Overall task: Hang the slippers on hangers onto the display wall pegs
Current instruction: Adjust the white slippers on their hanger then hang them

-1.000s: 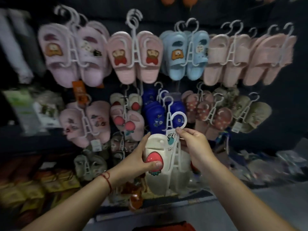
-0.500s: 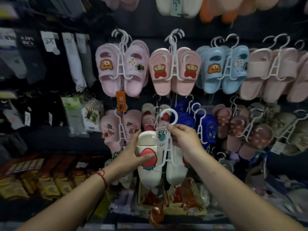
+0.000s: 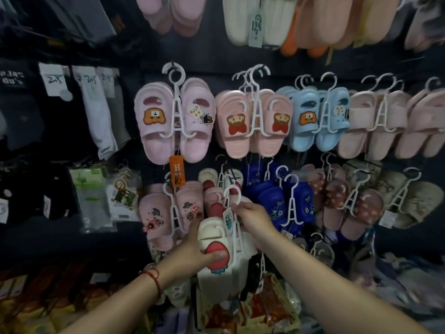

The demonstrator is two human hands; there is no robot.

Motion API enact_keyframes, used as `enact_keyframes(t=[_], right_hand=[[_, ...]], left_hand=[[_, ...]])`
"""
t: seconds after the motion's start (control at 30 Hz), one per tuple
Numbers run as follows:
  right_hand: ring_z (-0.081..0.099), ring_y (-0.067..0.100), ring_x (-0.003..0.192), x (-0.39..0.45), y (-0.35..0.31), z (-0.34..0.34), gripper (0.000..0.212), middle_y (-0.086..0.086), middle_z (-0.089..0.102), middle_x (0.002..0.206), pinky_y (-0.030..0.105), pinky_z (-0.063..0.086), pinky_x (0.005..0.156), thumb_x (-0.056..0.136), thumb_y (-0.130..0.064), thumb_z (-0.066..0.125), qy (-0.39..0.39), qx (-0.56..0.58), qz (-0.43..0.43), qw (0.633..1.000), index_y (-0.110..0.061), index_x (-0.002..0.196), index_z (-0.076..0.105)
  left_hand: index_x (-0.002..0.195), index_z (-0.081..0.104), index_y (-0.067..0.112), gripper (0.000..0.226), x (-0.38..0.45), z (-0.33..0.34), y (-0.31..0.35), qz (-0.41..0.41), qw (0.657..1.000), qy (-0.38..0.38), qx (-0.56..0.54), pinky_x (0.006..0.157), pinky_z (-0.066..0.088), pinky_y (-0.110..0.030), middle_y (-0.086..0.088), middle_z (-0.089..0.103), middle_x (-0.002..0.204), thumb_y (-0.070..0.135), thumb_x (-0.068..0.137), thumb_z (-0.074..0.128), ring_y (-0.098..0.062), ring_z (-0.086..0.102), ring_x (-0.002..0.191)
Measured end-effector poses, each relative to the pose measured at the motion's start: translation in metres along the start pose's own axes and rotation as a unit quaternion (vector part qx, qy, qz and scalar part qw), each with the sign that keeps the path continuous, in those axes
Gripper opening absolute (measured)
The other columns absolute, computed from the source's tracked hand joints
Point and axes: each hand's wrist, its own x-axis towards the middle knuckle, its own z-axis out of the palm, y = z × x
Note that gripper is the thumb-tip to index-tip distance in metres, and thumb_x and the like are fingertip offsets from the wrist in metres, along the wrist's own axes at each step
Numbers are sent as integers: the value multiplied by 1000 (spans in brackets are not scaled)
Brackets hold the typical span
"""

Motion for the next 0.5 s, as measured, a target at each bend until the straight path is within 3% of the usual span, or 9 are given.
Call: enact_keyframes(t=[0.07, 0.1, 0.2, 0.27, 0.33, 0.4, 0.5], right_hand=[[68, 22, 66, 11, 7, 4, 22, -2, 70, 62, 31, 56, 64, 97, -17, 64, 6, -32, 7, 999, -9, 78, 72], [64, 16, 60, 16, 10, 6, 24, -7, 65, 54, 25, 51, 58, 97, -16, 62, 13, -42, 13, 999, -10, 76, 71], [66, 9, 64, 33, 13, 11, 22, -7, 69, 65, 19, 48, 55, 98, -17, 61, 32, -53, 39, 997, -17, 78, 70], [69, 9, 66, 45, 13, 14, 23, -5, 72, 71, 18, 50, 56, 98, -15, 60, 40, -51, 46, 997, -18, 79, 72], [67, 5, 61, 59, 13, 17, 26, -7, 71, 68, 14, 48, 52, 98, -13, 58, 49, -61, 46, 996, -19, 77, 72], [65, 9, 63, 71, 13, 20, 24, -3, 70, 70, 15, 48, 52, 98, -12, 58, 62, -75, 52, 994, -13, 79, 73], [59, 15, 58, 87, 16, 22, 24, 9, 66, 67, 17, 44, 50, 95, -9, 56, 74, -84, 62, 992, 9, 86, 69]], left_hand=[[126, 6, 47, 88, 9, 7, -7, -16, 1000, 10, -5, 74, 44, 0, 39, 31, 111, 36, 83, 82, 16, 46, 97], [126, 8, 50, 89, 14, 11, -13, -22, 1000, 14, -13, 74, 44, -2, 37, 36, 112, 42, 79, 83, 14, 48, 97], [140, 16, 53, 108, 34, 21, -30, -43, 998, 35, -26, 92, 56, -34, 19, 53, 128, 74, 57, 81, -11, 60, 115], [150, 14, 42, 124, 55, 28, -46, -42, 997, 46, -35, 94, 56, -40, 12, 55, 133, 85, 52, 76, -16, 60, 118], [152, 19, 38, 126, 72, 34, -56, -34, 996, 58, -51, 93, 57, -43, 10, 58, 134, 89, 51, 74, -16, 60, 121], [148, 27, 38, 118, 85, 37, -62, -32, 994, 74, -72, 89, 58, -42, 11, 61, 130, 86, 51, 77, -15, 63, 117], [148, 33, 42, 113, 99, 37, -63, -18, 992, 96, -76, 90, 58, -42, 13, 61, 129, 88, 53, 73, -13, 62, 115]])
